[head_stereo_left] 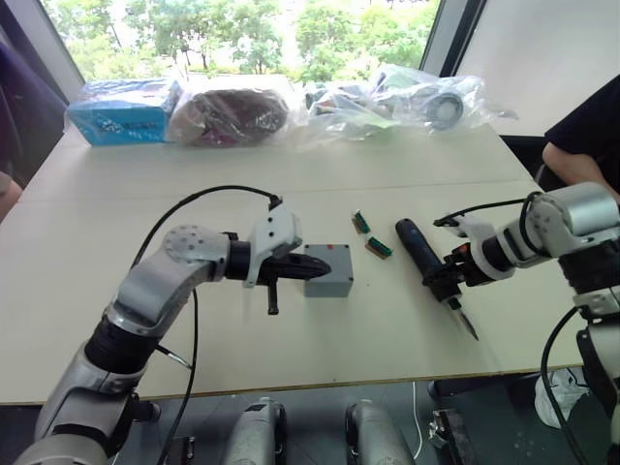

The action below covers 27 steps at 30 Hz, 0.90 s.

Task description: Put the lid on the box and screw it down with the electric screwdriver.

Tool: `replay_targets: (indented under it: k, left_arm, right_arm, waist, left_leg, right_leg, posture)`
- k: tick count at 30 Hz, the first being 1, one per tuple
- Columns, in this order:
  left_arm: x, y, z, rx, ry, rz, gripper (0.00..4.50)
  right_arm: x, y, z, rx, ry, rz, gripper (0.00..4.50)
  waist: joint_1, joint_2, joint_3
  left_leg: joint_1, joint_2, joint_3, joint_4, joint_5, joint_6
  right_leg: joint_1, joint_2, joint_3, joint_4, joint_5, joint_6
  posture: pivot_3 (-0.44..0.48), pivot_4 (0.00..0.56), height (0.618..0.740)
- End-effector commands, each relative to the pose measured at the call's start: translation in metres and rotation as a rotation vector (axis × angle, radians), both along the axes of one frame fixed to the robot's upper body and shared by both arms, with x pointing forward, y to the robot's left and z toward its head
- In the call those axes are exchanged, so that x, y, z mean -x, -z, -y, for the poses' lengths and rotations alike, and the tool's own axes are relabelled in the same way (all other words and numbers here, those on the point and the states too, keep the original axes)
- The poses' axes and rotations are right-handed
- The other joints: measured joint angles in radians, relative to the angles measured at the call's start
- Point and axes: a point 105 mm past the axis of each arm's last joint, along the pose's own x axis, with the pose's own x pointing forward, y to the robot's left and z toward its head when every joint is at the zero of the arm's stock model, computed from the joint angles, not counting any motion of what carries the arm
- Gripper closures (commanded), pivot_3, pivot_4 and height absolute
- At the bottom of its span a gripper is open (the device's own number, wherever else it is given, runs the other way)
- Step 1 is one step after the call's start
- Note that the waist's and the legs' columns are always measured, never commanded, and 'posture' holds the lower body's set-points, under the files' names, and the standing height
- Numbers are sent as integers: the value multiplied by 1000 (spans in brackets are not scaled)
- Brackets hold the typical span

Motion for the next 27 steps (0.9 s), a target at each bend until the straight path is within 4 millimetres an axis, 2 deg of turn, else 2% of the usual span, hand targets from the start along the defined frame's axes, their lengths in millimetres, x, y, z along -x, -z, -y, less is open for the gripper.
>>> replay_targets:
  k: [1, 2, 5, 7, 9, 12, 14, 17, 23, 27]
  left_arm:
    - [-14, -8, -18, 12, -77, 25, 4500]
    - [-17, -9, -22, 14, -94, 22, 4500]
    - [-23, -10, -28, 21, -116, 11, 4500]
    - [-25, -10, -29, 25, -113, -4, 4500]
    - [-26, -9, -27, 26, -99, -20, 4500]
    - [-26, -7, -25, 21, -76, -34, 4500]
    - [-28, -6, -22, 14, -60, -42, 4500]
    - [-29, -5, -17, 8, -41, -42, 4500]
    - [-28, -4, -4, -17, 9, -21, 4500]
    - [-28, 7, 5, -59, 43, -4, 4500]
  right_arm:
    - [-34, -53, 20, 13, 112, 266, 2728]
    - [-39, -68, 20, -11, 136, 329, 2728]
    - [-47, -97, 11, -61, 144, 495, 2728]
    - [-56, -131, -8, -123, 120, 807, 2728]
    - [-45, -161, -37, -275, 48, 1089, 2728]
    - [-10, -178, -77, -589, -75, 1259, 2728]
    - [11, -176, -96, -695, -153, 1307, 2728]
    - [24, -162, -114, -670, -215, 1349, 2728]
    - [24, -134, -131, -604, -216, 1395, 2728]
    - [20, -124, -135, -568, -207, 1409, 2728]
  waist:
    - [-1, 2, 1]
    - [0, 4, 3]
    - [0, 6, 4]
    - [-2, 5, 3]
    - [-4, 4, 3]
    - [-1, 6, 4]
    - [3, 7, 5]
    - [15, 6, 4]
    - [18, 5, 4]
    - [14, 6, 4]
  left_leg:
    - [0, 0, 0, 1, 0, 0]
    - [-1, -1, 1, 1, 0, 0]
    - [-2, -1, 1, -1, 0, 0]
    - [-2, -1, 1, -3, 0, 0]
    - [-2, 0, 1, -5, 0, 0]
    - [-2, 1, 0, -4, 1, -2]
    - [-2, 1, 0, -4, 1, -2]
    - [-2, 1, -1, -3, 1, -2]
    - [0, -1, 0, 0, 1, -1]
    - [-1, -1, -1, 0, 1, -1]
  right_leg:
    - [0, 0, 0, 0, 0, 0]
    - [-1, 0, 1, 0, 0, 0]
    - [-4, 0, 1, 2, 0, 0]
    - [-4, 2, 0, 1, 0, 0]
    - [-4, 3, 0, 1, 0, 0]
    - [-5, 5, 0, 2, 0, 0]
    - [-5, 4, 1, 3, 0, 0]
    - [-2, 1, 0, 3, 0, 0]
    - [-1, 1, 0, 2, 0, 0]
    - [-2, 3, 0, 2, 0, 0]
  posture:
    - [0, 150, 740]
    - [0, 150, 740]
    - [0, 150, 740]
    - [0, 150, 740]
    - [0, 150, 740]
    - [0, 150, 740]
    - [0, 150, 740]
    - [0, 150, 740]
    - [0, 150, 740]
    - [0, 150, 740]
